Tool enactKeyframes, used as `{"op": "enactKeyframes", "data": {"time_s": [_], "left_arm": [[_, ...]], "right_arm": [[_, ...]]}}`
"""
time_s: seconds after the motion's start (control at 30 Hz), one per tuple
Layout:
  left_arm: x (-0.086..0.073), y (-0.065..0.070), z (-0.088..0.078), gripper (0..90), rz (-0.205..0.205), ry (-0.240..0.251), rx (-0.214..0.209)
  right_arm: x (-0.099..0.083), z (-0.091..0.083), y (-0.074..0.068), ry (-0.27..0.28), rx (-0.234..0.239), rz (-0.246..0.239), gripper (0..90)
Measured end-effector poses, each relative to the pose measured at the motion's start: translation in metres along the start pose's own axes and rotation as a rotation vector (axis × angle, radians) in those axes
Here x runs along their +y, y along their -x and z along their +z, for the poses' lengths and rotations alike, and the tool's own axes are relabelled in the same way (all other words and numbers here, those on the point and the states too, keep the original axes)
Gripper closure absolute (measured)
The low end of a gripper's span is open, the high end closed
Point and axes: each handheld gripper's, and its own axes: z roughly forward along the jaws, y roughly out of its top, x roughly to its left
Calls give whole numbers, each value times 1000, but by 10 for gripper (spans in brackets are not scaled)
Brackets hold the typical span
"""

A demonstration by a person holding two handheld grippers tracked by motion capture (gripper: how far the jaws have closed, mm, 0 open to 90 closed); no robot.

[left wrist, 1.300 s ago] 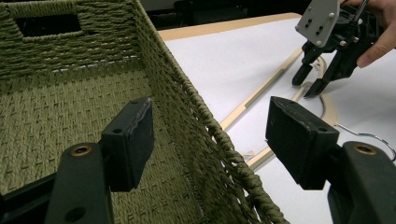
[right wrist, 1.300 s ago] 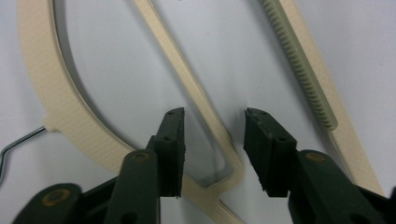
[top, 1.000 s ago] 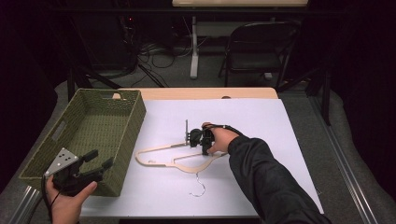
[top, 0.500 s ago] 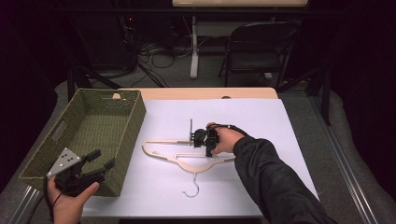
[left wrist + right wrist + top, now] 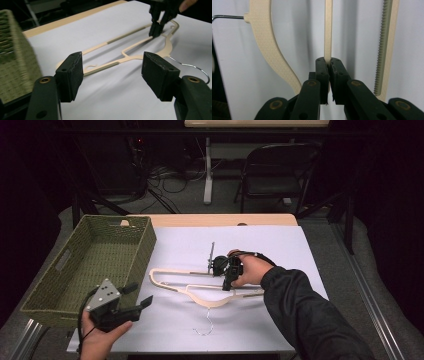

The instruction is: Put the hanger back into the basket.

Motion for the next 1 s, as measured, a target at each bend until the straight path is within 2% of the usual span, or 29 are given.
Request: {"op": "enactKeyframes", "data": {"time_s": [0.03,0.1,0.13,0.17,0.23,0.3,0.33,0.4,0.57,0.83,0.87,1.0], "left_arm": [[0,0,0,338,0,0,0],[3,9,12,338,29,-13,-26],[4,15,21,336,58,-19,-46],[4,15,21,336,58,-19,-46],[5,19,32,335,80,-28,-63],[6,23,41,335,105,-41,-78],[7,26,49,334,134,-56,-87],[7,27,53,335,144,-62,-93],[6,32,72,325,222,-91,-87],[0,38,91,280,302,-134,-81],[-2,40,94,271,324,-136,-77],[-3,42,99,267,351,-158,-83]], "right_arm": [[0,0,0,0,0,0,858],[-1,-5,-4,5,7,10,858],[-3,-8,-7,6,15,16,858],[-3,-10,-7,1,20,18,858],[-4,-10,-8,5,18,13,858],[-6,-13,-9,-1,19,15,857],[-8,-14,-10,6,27,21,858],[-8,-15,-10,10,37,24,858],[-8,-16,-9,13,51,25,858],[-6,-14,-11,8,74,15,858],[-6,-14,-11,6,80,24,858],[-4,-11,-11,-1,87,22,857]]}}
